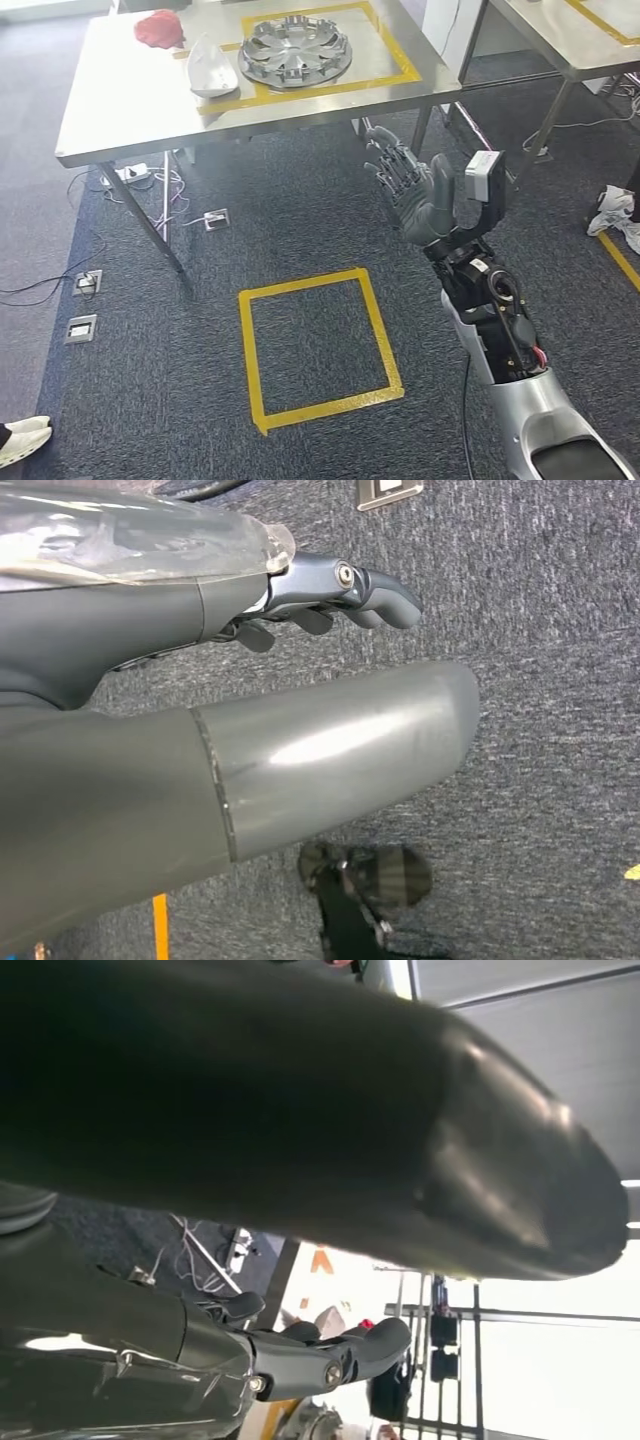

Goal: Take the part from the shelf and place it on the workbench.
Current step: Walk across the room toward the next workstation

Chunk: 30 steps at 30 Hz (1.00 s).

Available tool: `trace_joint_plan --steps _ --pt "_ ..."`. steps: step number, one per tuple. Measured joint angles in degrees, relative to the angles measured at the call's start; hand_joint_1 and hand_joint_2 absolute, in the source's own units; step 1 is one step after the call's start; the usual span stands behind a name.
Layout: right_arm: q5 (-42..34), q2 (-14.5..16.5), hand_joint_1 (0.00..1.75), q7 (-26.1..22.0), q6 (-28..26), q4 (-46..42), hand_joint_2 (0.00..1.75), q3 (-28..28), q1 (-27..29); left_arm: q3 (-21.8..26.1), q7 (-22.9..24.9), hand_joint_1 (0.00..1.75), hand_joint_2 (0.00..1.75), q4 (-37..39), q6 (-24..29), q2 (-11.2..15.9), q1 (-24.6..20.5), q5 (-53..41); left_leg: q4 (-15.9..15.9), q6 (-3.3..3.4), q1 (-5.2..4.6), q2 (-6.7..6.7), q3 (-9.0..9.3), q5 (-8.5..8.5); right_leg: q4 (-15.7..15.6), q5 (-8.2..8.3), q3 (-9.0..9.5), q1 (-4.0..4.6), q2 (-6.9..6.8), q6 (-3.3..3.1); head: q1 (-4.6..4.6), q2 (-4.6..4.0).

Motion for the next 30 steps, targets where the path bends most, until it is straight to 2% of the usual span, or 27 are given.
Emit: trace_joint_plan --steps 1,2,3,5,6,7,8,9,11,12,13,15,16,17,18,20,21,22,24,26,27,28,30 --pt "0.0 0.0 0.00 0.0 0.0 0.0 0.00 0.0 0.1 0.0 0.0 0.00 0.00 0.0 0.0 0.0 0.1 0.0 3.3 0.08 -0.04 -0.02 -2.07 -0.68 0.0 -0.06 0.03 0.16 0.13 -0.08 -0.20 0.00" --pt "0.0 0.0 0.00 0.0 0.0 0.0 0.00 0.0 0.2 0.0 0.0 0.00 0.00 0.0 0.0 0.0 0.1 0.0 4.4 0.26 -0.08 -0.04 -3.19 -0.16 0.0 -0.11 0.09 0.32 0.30 -0.16 -0.32 0.00" --pt "0.0 0.0 0.00 0.0 0.0 0.0 0.00 0.0 0.2 0.0 0.0 0.00 0.00 0.0 0.0 0.0 0.1 0.0 2.9 0.55 -0.13 -0.06 -3.03 1.53 0.0 -0.15 0.19 0.46 0.49 -0.20 -0.34 0.00" --pt "0.0 0.0 0.00 0.0 0.0 -0.1 0.00 0.0 0.2 0.0 0.0 0.00 0.00 0.0 0.0 0.1 0.1 0.0 -5.1 1.42 -0.38 -0.47 -0.05 6.35 0.0 -0.24 0.44 0.61 0.88 -0.21 -0.37 0.00" --pt "0.0 0.0 0.00 0.0 0.0 -0.1 0.00 0.0 0.2 0.0 0.0 0.00 0.00 0.0 0.0 0.1 0.1 0.0 -9.0 1.74 -0.57 -0.70 1.55 8.03 0.0 -0.30 0.46 0.74 1.10 -0.13 -0.39 0.00" --pt "0.0 0.0 0.00 0.0 0.0 -0.1 0.00 0.0 0.1 0.0 0.0 0.00 0.00 0.0 0.0 0.2 0.1 0.0 -11.6 1.96 -0.77 -0.88 2.63 8.95 0.0 -0.33 0.43 0.80 1.29 0.04 -0.37 0.00" --pt "0.0 0.0 0.00 0.0 0.0 -0.1 0.00 0.0 0.1 0.0 0.0 0.00 0.00 0.0 0.0 0.3 0.0 0.0 -12.8 2.08 -0.96 -1.00 3.12 9.14 0.0 -0.33 0.37 0.82 1.44 0.28 -0.34 0.00" --pt "0.0 0.0 0.00 0.0 0.0 -0.1 0.00 0.0 0.2 0.0 0.0 0.00 0.00 0.0 0.0 0.3 0.0 0.0 -13.0 2.12 -1.12 -0.89 3.20 9.12 -0.1 -0.30 0.35 0.85 1.57 0.59 -0.32 0.00" --pt "0.0 0.0 0.00 0.0 0.0 -0.2 0.00 -0.2 0.2 0.0 0.0 0.00 0.00 0.0 0.0 0.3 0.0 0.0 -13.4 2.60 -0.96 -0.68 3.42 9.35 0.1 -0.66 0.26 0.78 1.38 1.24 -0.22 0.00" --pt "0.0 0.0 0.00 0.0 0.0 -0.2 0.00 -0.2 0.1 0.0 0.0 0.00 0.00 0.0 0.0 0.3 0.0 0.0 -13.7 2.93 -0.82 -0.55 3.56 9.47 1.5 -1.63 -0.25 0.79 1.06 1.50 -0.04 0.00" --pt "0.0 0.0 0.00 0.0 0.0 -0.3 0.00 -0.3 0.1 0.0 0.0 0.00 0.00 0.0 0.0 0.2 -0.1 0.0 -13.9 3.22 -0.68 -0.39 3.71 9.55 4.2 -3.26 -1.37 0.80 0.71 1.71 0.25 0.00" --pt "0.0 0.1 0.00 0.0 0.0 -0.3 0.00 -0.4 0.2 0.0 0.0 0.00 0.00 0.0 0.0 0.2 0.0 0.0 -13.9 3.53 -0.78 -0.17 3.79 9.49 12.4 -7.26 -4.99 0.78 0.29 2.01 0.89 0.00" --pt "0.0 0.1 0.00 0.1 -0.1 -0.3 0.00 -0.4 0.3 0.0 0.0 0.00 0.00 0.0 0.0 0.2 0.1 0.0 -13.8 3.58 -0.84 -0.07 3.82 9.45 15.8 -8.47 -6.63 0.78 0.26 2.13 1.13 0.00" --pt "0.0 0.1 0.00 0.1 -0.1 -0.3 0.00 -0.4 0.4 0.0 0.0 0.00 0.00 0.0 0.0 0.1 0.1 0.0 -13.8 3.61 -0.90 0.02 3.88 9.37 17.3 -8.48 -7.35 0.78 0.23 2.17 1.33 0.00" --pt "0.0 0.1 0.00 0.1 -0.2 -0.3 0.00 -0.4 0.5 0.0 0.0 0.00 0.00 0.0 0.0 0.1 0.1 0.0 -13.8 3.61 -0.94 0.11 4.01 9.27 16.3 -7.29 -6.88 0.78 0.16 2.13 1.55 0.00" --pt "0.0 0.1 0.00 0.2 -0.2 -0.3 0.00 -0.4 0.5 0.0 0.0 0.00 0.00 0.0 0.0 0.0 0.1 0.0 -13.7 3.42 -1.00 0.25 4.45 8.92 8.5 -2.92 -3.13 0.84 -0.36 1.77 2.00 0.00" --pt "0.0 0.1 0.00 0.2 -0.2 -0.4 0.00 -0.5 0.4 0.0 0.0 0.00 0.00 0.0 0.0 0.0 0.1 0.0 -13.6 3.24 -1.14 0.31 4.60 8.73 4.4 -1.38 -1.15 1.00 -0.75 1.52 2.18 0.00" --pt "0.0 0.1 0.00 0.2 -0.2 -0.4 0.00 -0.5 0.4 0.0 0.0 0.00 0.00 0.0 0.0 0.0 0.1 0.0 -13.5 3.04 -1.27 0.39 4.64 8.60 1.6 -0.56 0.19 1.14 -1.04 1.24 2.29 0.00" --pt "0.0 0.1 0.00 0.2 -0.2 -0.5 0.00 -0.5 0.4 0.0 0.0 0.00 0.00 0.0 0.0 0.0 0.1 0.0 -13.4 2.61 -1.48 0.68 4.59 8.50 -0.1 -0.61 0.89 1.39 -1.06 0.79 2.22 0.00" --pt "0.0 0.1 0.00 0.2 -0.2 -0.5 0.00 -0.6 0.4 0.0 0.0 0.00 0.00 0.0 0.0 0.0 0.1 0.0 -13.3 2.07 -1.44 0.91 4.61 8.18 -0.5 -0.44 1.01 1.17 -0.66 0.20 2.07 0.00" --pt "0.0 0.1 0.00 0.3 -0.3 -0.6 0.00 -0.6 0.4 0.0 0.0 0.00 0.00 0.0 0.0 0.0 0.1 0.0 -12.3 1.77 -1.39 0.81 4.27 7.44 -0.8 -0.32 1.14 1.01 -0.53 -0.12 1.90 0.00" --pt "-0.1 0.1 0.00 0.3 -0.3 -0.7 0.00 -0.7 0.3 0.0 0.0 0.00 0.00 0.0 0.0 0.0 0.0 0.0 -10.1 1.43 -1.30 0.58 3.33 6.08 -1.0 -0.19 1.27 0.85 -0.43 -0.37 1.62 0.00" --pt "-0.2 0.1 0.00 0.4 -0.3 -0.8 0.00 -0.7 0.4 0.0 -0.1 0.00 0.00 0.0 0.0 0.1 0.0 0.0 -2.3 0.82 -1.02 0.15 -0.45 2.27 -1.1 -0.14 1.28 0.74 -0.22 -0.60 0.79 0.00"
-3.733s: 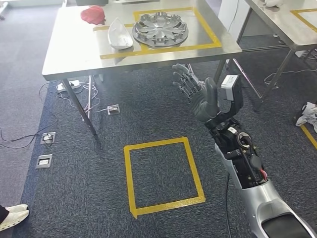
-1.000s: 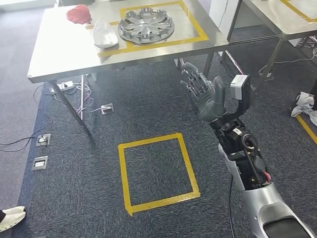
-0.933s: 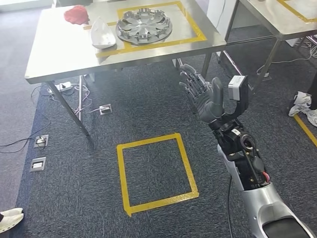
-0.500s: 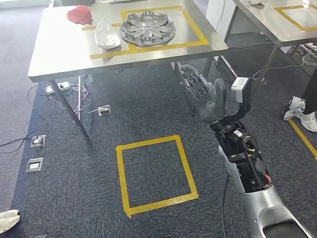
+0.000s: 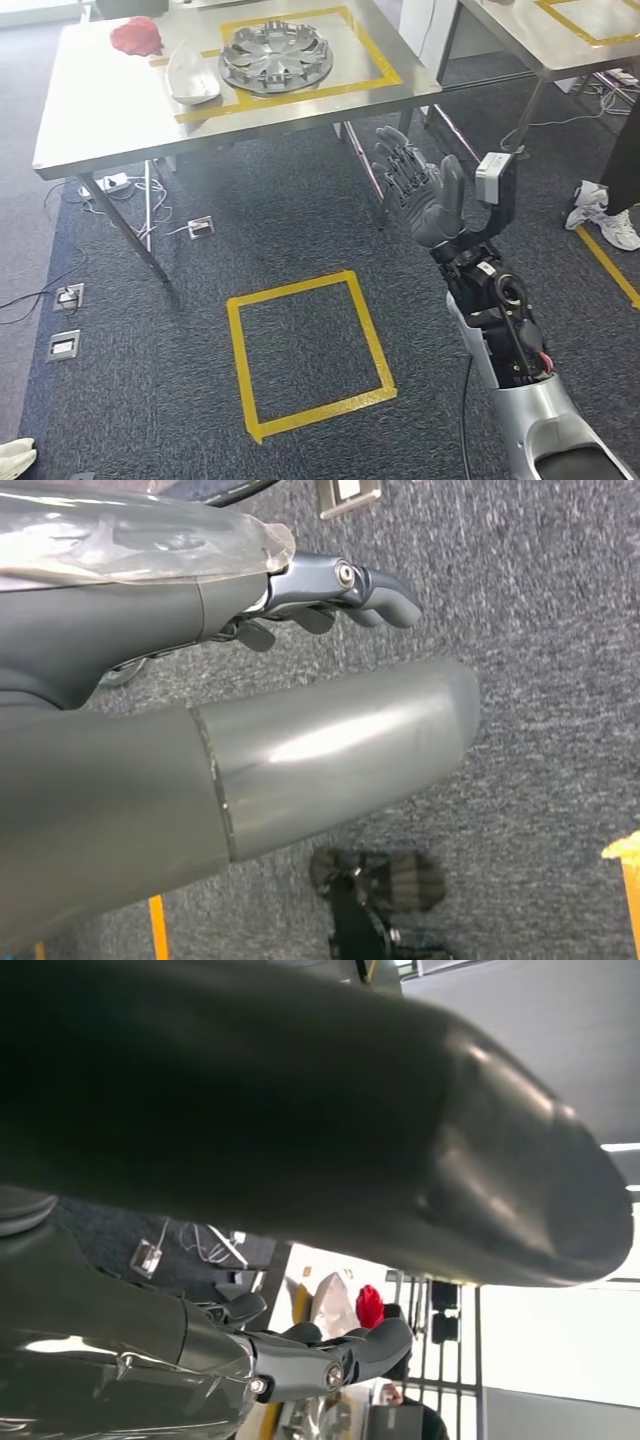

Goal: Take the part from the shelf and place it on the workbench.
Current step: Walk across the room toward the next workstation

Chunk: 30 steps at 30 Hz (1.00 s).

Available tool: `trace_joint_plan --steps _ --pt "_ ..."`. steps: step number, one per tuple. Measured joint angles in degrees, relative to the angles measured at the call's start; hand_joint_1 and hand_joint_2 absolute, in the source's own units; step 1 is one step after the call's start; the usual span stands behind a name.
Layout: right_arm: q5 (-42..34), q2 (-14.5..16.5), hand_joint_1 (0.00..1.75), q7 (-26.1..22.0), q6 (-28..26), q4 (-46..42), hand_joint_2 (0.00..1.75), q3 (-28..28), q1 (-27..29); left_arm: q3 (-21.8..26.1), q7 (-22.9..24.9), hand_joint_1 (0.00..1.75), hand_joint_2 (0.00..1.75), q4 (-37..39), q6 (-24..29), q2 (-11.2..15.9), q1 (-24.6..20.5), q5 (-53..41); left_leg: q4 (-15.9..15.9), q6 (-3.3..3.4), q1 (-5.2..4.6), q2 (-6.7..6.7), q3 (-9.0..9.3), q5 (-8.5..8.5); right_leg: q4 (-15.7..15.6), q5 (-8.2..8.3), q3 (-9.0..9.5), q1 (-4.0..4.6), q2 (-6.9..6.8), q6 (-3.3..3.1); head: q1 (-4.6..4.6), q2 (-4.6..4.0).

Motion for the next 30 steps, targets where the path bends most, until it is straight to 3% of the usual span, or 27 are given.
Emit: trace_joint_plan --steps 1,2,3,4,6,7,8,10,12,14,16,17,18,19,21,23,25,27,28,30 --pt "0.0 0.0 0.00 0.1 0.0 0.0 0.00 0.0 0.1 0.0 0.0 0.00 0.00 0.0 0.0 0.0 0.1 0.0 3.9 -0.23 0.15 -0.07 -2.00 -1.39 0.0 -0.01 -0.02 -0.02 0.16 -0.03 -0.31 0.00" --pt "-0.1 0.0 0.00 0.1 -0.1 0.0 0.00 -0.1 0.2 0.0 0.0 0.00 0.00 0.0 0.0 0.1 0.1 0.0 6.1 -0.39 0.30 -0.08 -3.29 -1.75 0.0 -0.02 -0.03 -0.05 0.36 -0.03 -0.50 0.00" --pt "-0.2 0.0 0.00 0.1 -0.1 0.0 0.00 -0.1 0.3 0.0 0.0 0.00 0.00 0.0 0.0 0.1 0.2 0.0 6.0 -0.49 0.44 -0.09 -3.46 -0.91 0.0 -0.04 0.00 -0.11 0.58 -0.01 -0.59 0.00" --pt "-0.3 0.0 0.00 0.2 -0.1 -0.1 0.00 -0.1 0.4 0.0 0.0 0.00 0.00 0.0 0.0 0.1 0.2 0.0 3.4 -0.54 0.57 -0.11 -2.41 0.96 0.1 -0.08 0.06 -0.21 0.82 0.06 -0.66 0.00" --pt "-0.6 0.0 0.00 0.2 -0.2 -0.2 0.00 -0.1 0.4 0.0 0.0 0.00 0.00 0.0 0.0 0.1 0.1 -0.1 -5.2 -0.64 0.80 -0.69 1.50 5.19 0.2 -0.23 0.09 -0.31 1.34 0.50 -0.95 0.00" --pt "-0.7 0.0 0.00 0.2 -0.2 -0.3 0.00 -0.1 0.4 0.0 -0.1 0.00 0.00 0.0 0.0 0.1 0.0 -0.1 -8.5 -0.54 0.83 -1.04 3.00 6.44 0.3 -0.30 0.04 -0.28 1.61 0.82 -1.06 0.00" --pt "-0.8 0.0 0.00 0.2 -0.2 -0.3 0.00 -0.1 0.4 0.0 -0.1 0.00 0.00 0.0 0.0 0.1 0.0 -0.1 -10.4 -0.36 0.80 -1.32 3.83 6.92 0.4 -0.33 -0.03 -0.21 1.84 1.18 -1.08 0.00" --pt "-0.8 0.0 0.00 0.2 -0.2 -0.3 0.00 -0.2 0.4 0.0 -0.1 0.00 0.00 0.0 0.0 0.1 0.0 -0.1 -10.8 0.39 0.58 -1.24 3.96 6.85 0.3 -0.25 -0.08 -0.25 2.26 1.89 -0.89 0.00" --pt "-0.8 0.0 0.00 0.2 -0.2 -0.3 0.00 -0.3 0.5 0.0 -0.1 0.00 0.00 0.0 0.0 0.0 -0.1 -0.1 -10.9 1.29 0.56 -0.89 4.04 6.98 1.1 -1.00 -0.38 -0.45 1.84 2.53 -0.64 0.00" --pt "-0.8 0.0 0.00 0.2 -0.3 -0.5 0.00 -0.4 0.5 0.0 -0.1 0.00 0.00 0.0 0.0 0.0 -0.3 -0.1 -11.1 2.08 0.54 -0.54 4.12 7.07 6.5 -4.21 -2.66 -0.50 0.83 2.88 -0.03 0.00" --pt "-0.9 0.0 0.00 0.2 -0.5 -0.6 0.00 -0.5 0.7 0.0 -0.1 0.00 0.00 0.0 0.0 0.0 -0.2 -0.2 -11.1 2.47 0.29 -0.19 4.13 6.98 15.1 -8.10 -6.55 -0.47 0.41 2.99 0.71 0.00" --pt "-0.9 0.0 0.00 0.2 -0.5 -0.6 0.00 -0.5 0.9 0.0 -0.1 0.00 0.00 0.0 0.0 0.0 -0.1 -0.2 -11.1 2.56 0.15 -0.02 4.17 6.93 18.0 -8.92 -7.91 -0.46 0.40 2.97 0.96 0.00" --pt "-0.9 0.0 0.00 0.2 -0.6 -0.6 0.00 -0.6 1.0 0.0 -0.1 0.00 0.00 0.0 0.0 -0.1 -0.1 -0.3 -11.0 2.63 0.01 0.15 4.25 6.86 18.6 -8.53 -8.21 -0.43 0.38 2.85 1.19 0.00" --pt "-0.9 0.0 0.00 0.2 -0.6 -0.6 0.00 -0.6 1.1 0.0 -0.1 0.00 0.00 0.0 0.0 -0.1 -0.1 -0.3 -11.0 2.66 -0.12 0.36 4.40 6.78 16.7 -7.02 -7.32 -0.36 0.29 2.60 1.41 0.00" --pt "-0.9 0.0 0.00 0.1 -0.7 -0.8 0.00 -0.7 1.2 0.0 -0.1 0.00 0.00 0.0 -0.1 -0.1 -0.2 -0.5 -11.0 2.59 -0.36 0.79 4.85 6.50 8.3 -2.77 -3.29 0.12 -0.75 1.70 1.86 0.00" --pt "-0.9 0.0 0.00 0.1 -0.7 -1.0 0.00 -0.8 1.1 0.0 -0.1 0.00 0.00 0.0 -0.1 -0.2 -0.2 -0.6 -10.9 2.29 -0.64 1.22 5.03 6.26 2.1 -0.74 -0.38 0.76 -1.99 0.95 2.01 0.00" --pt "-0.9 0.0 0.00 0.1 -0.8 -1.2 0.00 -0.9 1.2 0.0 -0.1 0.00 0.00 0.0 -0.2 -0.3 -0.2 -0.9 -10.9 1.86 -0.74 1.89 5.01 6.16 0.8 -0.74 -0.01 1.05 -1.84 0.70 1.86 0.00" --pt "-0.9 0.0 0.00 0.1 -0.9 -1.4 0.00 -1.1 1.3 0.0 0.0 0.00 0.00 0.0 -0.2 -0.4 -0.4 -1.1 -10.5 1.27 -0.63 2.08 4.96 5.54 0.3 -0.41 0.15 0.73 -1.07 0.37 1.73 0.00" --pt "-0.9 0.0 0.00 0.1 -0.9 -1.6 0.00 -1.1 1.2 0.0 0.0 0.00 0.00 0.0 -0.2 -0.4 -0.5 -1.2 -9.1 0.96 -0.56 1.63 4.45 4.56 0.0 -0.19 0.26 0.51 -0.77 0.14 1.53 0.00" --pt "-0.9 0.0 0.00 0.1 -1.0 -1.7 0.00 -1.1 1.1 0.0 0.1 0.00 0.00 0.0 -0.2 -0.3 -0.7 -1.3 -2.6 0.37 -0.30 0.33 1.50 0.97 -0.3 0.03 0.28 0.27 -0.16 -0.14 0.77 0.00"
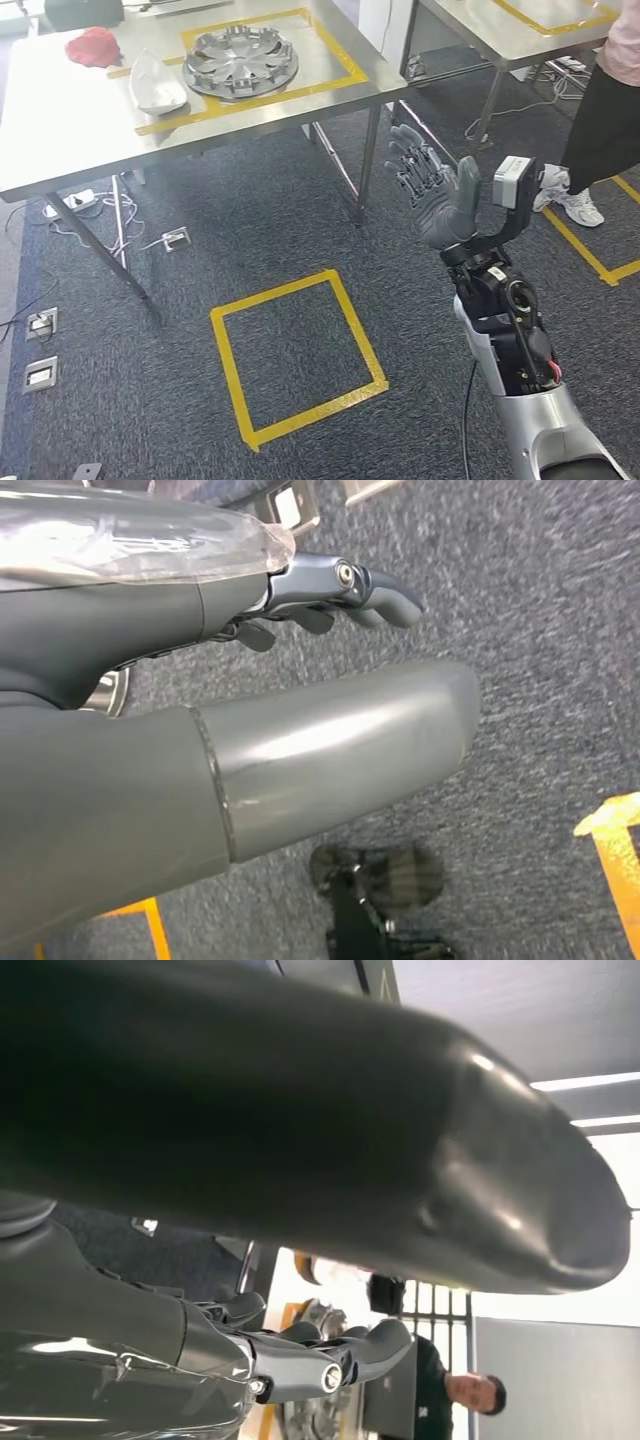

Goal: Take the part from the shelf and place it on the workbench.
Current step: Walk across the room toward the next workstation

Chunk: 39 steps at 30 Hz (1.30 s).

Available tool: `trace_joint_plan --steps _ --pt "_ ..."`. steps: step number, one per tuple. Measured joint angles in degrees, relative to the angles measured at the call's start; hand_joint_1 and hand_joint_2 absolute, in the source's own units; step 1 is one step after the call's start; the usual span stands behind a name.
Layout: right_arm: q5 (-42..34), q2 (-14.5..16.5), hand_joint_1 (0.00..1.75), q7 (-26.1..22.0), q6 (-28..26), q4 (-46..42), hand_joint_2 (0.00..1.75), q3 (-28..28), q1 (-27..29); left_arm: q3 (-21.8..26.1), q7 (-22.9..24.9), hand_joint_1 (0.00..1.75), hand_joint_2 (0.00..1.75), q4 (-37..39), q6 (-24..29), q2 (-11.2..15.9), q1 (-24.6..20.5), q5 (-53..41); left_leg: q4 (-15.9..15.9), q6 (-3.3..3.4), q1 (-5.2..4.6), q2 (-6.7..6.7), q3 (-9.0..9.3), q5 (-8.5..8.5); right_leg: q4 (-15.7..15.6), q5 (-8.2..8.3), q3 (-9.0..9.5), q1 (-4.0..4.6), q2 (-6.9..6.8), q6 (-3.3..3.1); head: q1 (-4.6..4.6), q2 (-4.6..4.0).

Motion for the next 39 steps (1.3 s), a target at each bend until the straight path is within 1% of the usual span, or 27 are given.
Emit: trace_joint_plan --steps 2,3,4,5,7,9,11,12,13,15,17,18,19,20,21,23,24,25,27,29,31,32,33,34,35,37,39 --pt "0.0 0.0 0.00 0.2 0.0 0.0 0.00 0.0 0.2 0.0 0.1 0.00 0.00 0.0 0.0 0.0 0.1 -0.1 7.6 -0.47 0.34 -0.44 -3.79 -2.96 0.0 0.02 -0.13 -0.10 0.74 -0.07 -0.73 0.00" --pt "0.0 0.0 0.00 0.3 0.0 0.0 0.00 0.0 0.2 0.0 0.1 0.00 0.00 0.0 0.0 0.0 0.2 -0.1 9.0 -0.65 0.55 -0.46 -4.58 -2.92 0.0 0.03 -0.15 -0.16 1.17 -0.04 -0.93 0.00" --pt "0.0 0.0 0.00 0.4 0.0 0.0 0.00 0.0 0.3 0.0 0.1 0.00 0.00 0.0 0.0 0.1 0.2 -0.2 8.0 -0.82 0.78 -0.49 -4.23 -1.69 0.1 0.04 -0.14 -0.26 1.67 0.05 -1.08 0.00" --pt "0.0 0.0 0.00 0.4 0.0 0.0 0.00 0.0 0.3 0.0 0.1 0.00 0.00 0.0 0.1 0.1 0.2 -0.2 4.7 -0.95 1.02 -0.67 -2.74 0.44 0.1 0.03 -0.10 -0.40 2.21 0.22 -1.19 0.00" --pt "-0.1 0.0 0.00 0.5 0.0 -0.2 0.00 0.0 0.3 0.0 0.1 0.00 0.00 0.0 0.1 0.1 0.1 -0.2 -3.7 -1.17 1.45 -2.25 1.12 4.30 0.5 -0.11 -0.25 -0.58 3.26 0.84 -1.59 0.00" --pt "-0.1 0.0 0.00 0.5 0.0 -0.4 0.00 0.0 0.3 0.0 0.2 0.00 0.00 0.0 0.1 0.2 0.2 -0.2 -7.8 -1.03 1.55 -3.48 2.93 5.40 0.7 -0.12 -0.63 -0.56 4.19 1.60 -1.80 0.00" --pt "-0.1 0.0 0.00 0.5 0.0 -0.5 0.00 -0.1 0.4 0.0 0.2 0.00 0.00 0.0 0.1 0.1 0.1 -0.2 -8.0 -0.38 1.42 -2.92 3.02 5.35 0.6 0.05 -0.87 -0.67 4.97 2.35 -1.68 0.00" --pt "-0.1 0.0 0.00 0.5 0.0 -0.5 0.00 -0.2 0.4 0.0 0.2 0.00 0.00 0.0 0.1 0.1 0.1 -0.2 -8.1 0.04 1.41 -2.48 3.09 5.43 0.9 -0.21 -1.02 -0.71 4.56 2.67 -1.55 0.00" --pt "-0.1 -0.1 0.00 0.5 0.0 -0.5 0.00 -0.2 0.4 0.0 0.2 0.00 0.00 0.0 0.1 0.1 0.0 -0.2 -8.2 0.50 1.42 -2.01 3.15 5.50 2.2 -1.07 -1.58 -0.71 3.65 2.93 -1.27 0.00" --pt "-0.1 -0.1 0.00 0.5 0.0 -0.5 0.00 -0.4 0.4 0.0 0.2 0.00 0.00 0.0 0.1 0.1 0.0 -0.2 -8.4 1.18 1.32 -1.02 3.26 5.48 8.6 -4.52 -4.40 -0.63 1.36 3.24 -0.49 0.00" --pt "-0.1 -0.1 0.00 0.5 0.0 -0.5 0.00 -0.4 0.6 0.0 0.2 0.00 0.00 0.0 0.1 0.1 0.2 -0.2 -8.3 1.48 1.03 0.02 3.31 5.35 16.7 -7.79 -8.22 -0.64 0.63 3.41 0.17 0.00" --pt "-0.1 -0.1 0.00 0.5 0.0 -0.5 0.00 -0.5 0.7 0.0 0.2 0.00 0.00 0.0 0.1 0.1 0.2 -0.2 -8.3 1.56 0.90 0.55 3.39 5.27 18.7 -8.06 -9.17 -0.64 0.55 3.38 0.39 0.00" --pt "-0.1 -0.1 0.00 0.5 0.0 -0.5 0.00 -0.5 0.7 0.0 0.2 0.00 0.00 0.0 0.1 0.1 0.2 -0.2 -8.3 1.58 0.79 1.05 3.53 5.16 18.2 -7.14 -8.94 -0.62 0.45 3.25 0.63 0.00" --pt "-0.1 -0.1 0.00 0.5 0.0 -0.5 0.00 -0.5 0.7 0.0 0.2 0.00 0.00 0.0 0.1 0.1 0.2 -0.2 -8.3 1.56 0.69 1.52 3.77 5.01 15.3 -5.24 -7.53 -0.56 0.17 3.01 0.88 0.00" --pt "-0.1 -0.1 0.00 0.5 0.0 -0.5 0.00 -0.6 0.7 0.0 0.2 0.00 0.00 0.0 0.1 0.0 0.2 -0.2 -8.3 1.50 0.60 1.94 4.06 4.83 11.0 -2.95 -5.37 -0.39 -0.67 2.62 1.11 0.00" --pt "-0.2 -0.1 0.00 0.5 0.0 -0.5 0.00 -0.7 0.6 0.0 0.2 0.00 0.00 0.0 0.1 0.0 0.2 -0.2 -8.3 1.17 0.27 2.75 4.47 4.45 3.7 -0.33 -1.83 0.35 -2.91 1.79 1.32 0.00" --pt "-0.2 -0.1 0.00 0.5 0.0 -0.6 0.00 -0.8 0.6 0.0 0.2 0.00 0.00 0.0 0.1 0.0 0.2 -0.2 -8.3 0.96 0.14 3.23 4.56 4.34 1.9 -0.03 -1.12 0.69 -3.57 1.45 1.32 0.00" --pt "-0.2 -0.1 0.00 0.5 0.0 -0.6 0.00 -0.8 0.7 0.0 0.2 0.00 0.00 0.0 0.1 -0.1 0.3 -0.2 -8.3 0.74 0.03 3.79 4.63 4.28 1.5 -0.22 -1.06 0.94 -3.49 1.22 1.24 0.00" --pt "-0.2 -0.1 0.00 0.5 0.0 -0.8 0.00 -0.9 0.7 0.0 0.2 0.00 0.00 0.0 0.1 -0.1 0.2 -0.2 -8.3 0.21 0.04 4.51 4.90 3.94 1.0 0.04 -1.01 0.71 -2.25 0.72 1.11 0.00" --pt "-0.2 -0.1 0.00 0.5 0.0 -1.0 0.00 -0.9 0.6 0.0 0.2 0.00 0.00 0.0 0.1 -0.1 0.0 -0.2 -5.7 -0.40 0.18 2.76 3.94 1.97 0.4 0.46 -0.74 0.29 -1.19 0.11 0.69 0.00" --pt "-0.2 -0.1 0.00 0.5 0.0 -1.1 0.00 -0.9 0.6 0.0 0.2 0.00 0.00 0.0 0.1 -0.1 0.1 -0.2 1.6 -0.84 0.36 0.27 0.39 -1.73 0.2 0.68 -0.79 0.17 -0.12 -0.25 -0.10 0.00" --pt "-0.2 -0.1 0.00 0.5 0.0 -1.1 0.00 -0.9 0.7 0.0 0.2 0.00 0.00 0.0 0.2 0.0 0.2 -0.2 5.6 -1.00 0.40 -0.25 -1.68 -3.20 0.2 0.72 -0.89 0.17 0.50 -0.32 -0.46 0.00" --pt "-0.3 -0.1 0.00 0.5 0.0 -1.1 0.00 -0.9 0.7 0.0 0.2 0.00 0.00 0.0 0.2 0.0 0.3 -0.2 8.1 -1.11 0.45 -0.44 -3.09 -3.64 0.2 0.74 -0.95 0.17 1.19 -0.33 -0.72 0.00" --pt "-0.3 -0.1 0.00 0.5 -0.1 -1.1 0.00 -0.9 0.8 0.0 0.2 0.00 0.00 0.0 0.2 0.0 0.4 -0.2 8.4 -1.18 0.53 -0.50 -3.50 -2.93 0.2 0.76 -0.96 0.16 1.88 -0.30 -0.93 0.00" --pt "-0.5 -0.1 0.00 0.5 -0.1 -1.1 0.00 -0.9 0.8 0.0 0.2 0.00 0.00 0.0 0.2 0.0 0.4 -0.2 6.0 -1.20 0.68 -0.64 -2.62 -1.00 0.3 0.78 -0.93 0.14 2.60 -0.24 -1.08 0.00" --pt "-0.7 -0.1 0.00 0.4 -0.1 -1.1 0.00 -0.9 0.8 0.0 0.2 0.00 0.00 0.0 0.2 0.1 0.3 -0.2 -2.3 -1.18 1.09 -2.28 0.98 3.32 0.6 0.73 -1.01 0.17 3.93 0.07 -1.39 0.00" --pt "-0.9 -0.1 0.00 0.4 -0.1 -1.1 0.00 -0.9 0.7 0.0 0.2 0.00 0.00 0.0 0.2 0.1 0.3 -0.2 -7.5 -0.91 1.33 -3.86 3.17 5.10 0.9 0.74 -1.41 0.22 5.11 0.63 -1.54 0.00"
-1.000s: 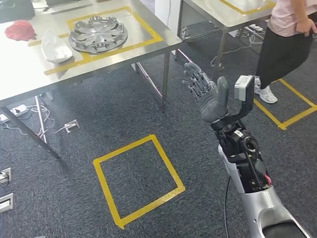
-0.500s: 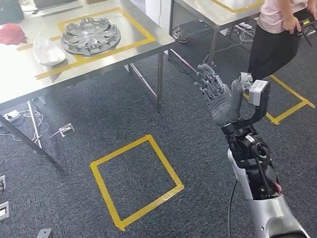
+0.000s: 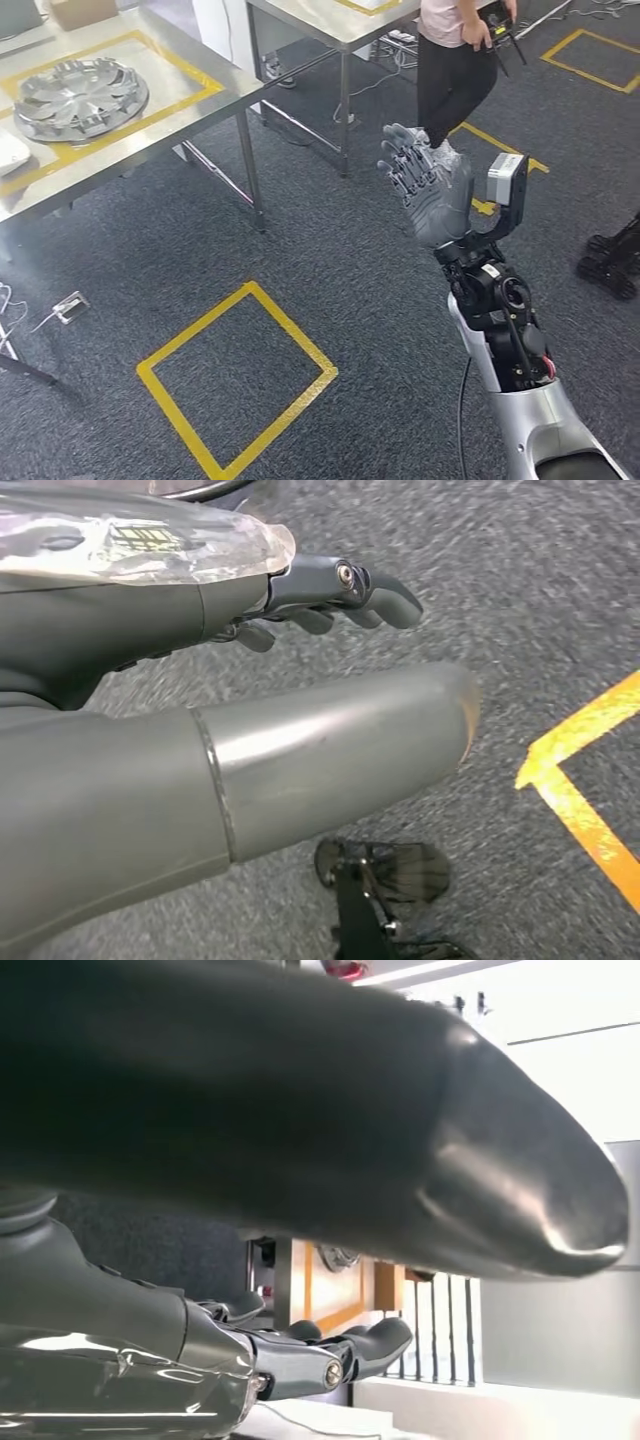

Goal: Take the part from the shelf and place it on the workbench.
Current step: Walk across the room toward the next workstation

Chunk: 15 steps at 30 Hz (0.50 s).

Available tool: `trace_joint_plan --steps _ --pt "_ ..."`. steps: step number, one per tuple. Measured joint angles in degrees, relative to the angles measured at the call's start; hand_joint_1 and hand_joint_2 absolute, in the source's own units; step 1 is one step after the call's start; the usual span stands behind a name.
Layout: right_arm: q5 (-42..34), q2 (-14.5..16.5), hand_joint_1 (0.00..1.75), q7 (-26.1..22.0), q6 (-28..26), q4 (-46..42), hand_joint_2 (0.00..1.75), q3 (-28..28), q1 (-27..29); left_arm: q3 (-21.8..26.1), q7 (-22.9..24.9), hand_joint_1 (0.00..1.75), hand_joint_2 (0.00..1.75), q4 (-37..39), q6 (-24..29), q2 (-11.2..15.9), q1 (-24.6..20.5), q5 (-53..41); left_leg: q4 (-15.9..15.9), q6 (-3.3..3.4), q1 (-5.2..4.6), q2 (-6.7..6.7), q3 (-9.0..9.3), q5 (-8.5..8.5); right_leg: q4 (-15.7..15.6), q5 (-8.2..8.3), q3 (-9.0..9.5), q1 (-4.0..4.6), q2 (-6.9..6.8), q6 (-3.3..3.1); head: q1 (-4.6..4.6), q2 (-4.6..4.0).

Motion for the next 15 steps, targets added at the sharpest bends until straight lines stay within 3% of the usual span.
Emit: trace_joint_plan --steps 1,3,5,7,8,9,10,11,12,14,15 --pt "0.0 0.0 0.00 0.0 0.0 0.0 0.00 0.0 0.0 0.0 0.0 0.00 0.00 0.0 0.0 0.0 0.0 0.0 -0.5 0.26 -0.08 -0.12 0.20 -0.13 0.0 0.10 -0.21 0.00 0.56 0.36 0.02 0.00" --pt "-0.1 0.0 0.00 0.0 -0.1 -0.1 0.00 0.0 0.1 0.0 0.0 0.00 0.00 0.0 0.0 -0.1 -0.1 -0.1 -0.7 0.98 -0.12 0.95 0.26 0.12 0.0 0.22 -0.48 -0.22 1.25 1.08 0.11 0.00" --pt "-0.1 -0.2 0.00 -0.1 -0.3 -0.3 0.00 -0.2 0.4 0.0 0.0 0.00 0.00 0.0 -0.1 -0.2 -0.4 -0.2 -1.0 1.76 -0.02 1.97 0.40 0.35 2.2 -1.33 -1.51 -0.20 -0.53 1.68 0.53 0.00" --pt "-0.2 -0.4 0.00 0.0 -0.4 -0.5 0.00 -0.4 0.7 0.0 0.0 0.00 0.00 0.0 -0.2 -0.3 -0.4 -0.4 -1.2 2.21 -0.11 3.08 0.47 0.33 9.6 -5.25 -4.77 -0.20 -3.39 2.10 1.36 0.00" --pt "-0.2 -0.5 0.00 0.0 -0.4 -0.6 0.00 -0.4 1.0 0.0 0.0 0.00 0.00 0.0 -0.2 -0.3 -0.3 -0.4 -1.1 2.32 -0.20 3.72 0.49 0.27 14.0 -7.12 -6.79 -0.29 -4.09 2.26 1.72 0.00" --pt "-0.2 -0.5 0.00 0.2 -0.4 -0.7 0.00 -0.5 1.3 0.0 0.0 0.00 0.00 0.0 -0.2 -0.3 -0.2 -0.5 -1.1 2.35 -0.28 4.37 0.53 0.21 17.1 -8.15 -8.26 -0.38 -4.45 2.35 1.95 0.00" --pt "-0.3 -0.5 0.00 0.3 -0.4 -0.7 0.00 -0.5 1.5 0.0 0.0 0.00 0.00 0.0 -0.2 -0.3 -0.1 -0.5 -1.1 2.34 -0.33 4.99 0.60 0.12 18.1 -7.99 -8.67 -0.42 -4.62 2.37 2.16 0.00" --pt "-0.3 -0.5 0.00 0.4 -0.4 -0.9 0.00 -0.5 1.7 0.0 0.0 0.00 0.00 0.0 -0.2 -0.3 -0.1 -0.5 -1.1 2.27 -0.35 5.58 0.75 -0.01 16.6 -6.73 -7.88 -0.45 -4.82 2.31 2.42 0.00" --pt "-0.3 -0.6 0.00 0.5 -0.4 -1.0 0.00 -0.5 1.8 0.0 0.0 0.00 0.00 0.0 -0.2 -0.4 -0.1 -0.5 -1.1 2.15 -0.38 6.14 0.99 -0.17 12.9 -4.66 -5.97 -0.42 -5.32 2.15 2.68 0.00" --pt "-0.3 -0.7 0.00 0.6 -0.4 -1.5 0.00 -0.6 1.8 0.0 -0.1 0.00 0.00 0.0 -0.2 -0.5 -0.1 -0.5 -1.1 1.73 -0.62 7.17 1.49 -0.59 4.5 -1.47 -1.69 0.02 -7.48 1.63 3.10 0.00" --pt "-0.3 -0.7 0.00 0.7 -0.4 -1.7 0.00 -0.6 1.8 0.0 -0.1 0.00 0.00 0.0 -0.2 -0.5 -0.1 -0.5 -1.0 1.48 -0.78 7.66 1.65 -0.75 1.9 -0.79 -0.44 0.30 -8.30 1.29 3.16 0.00"
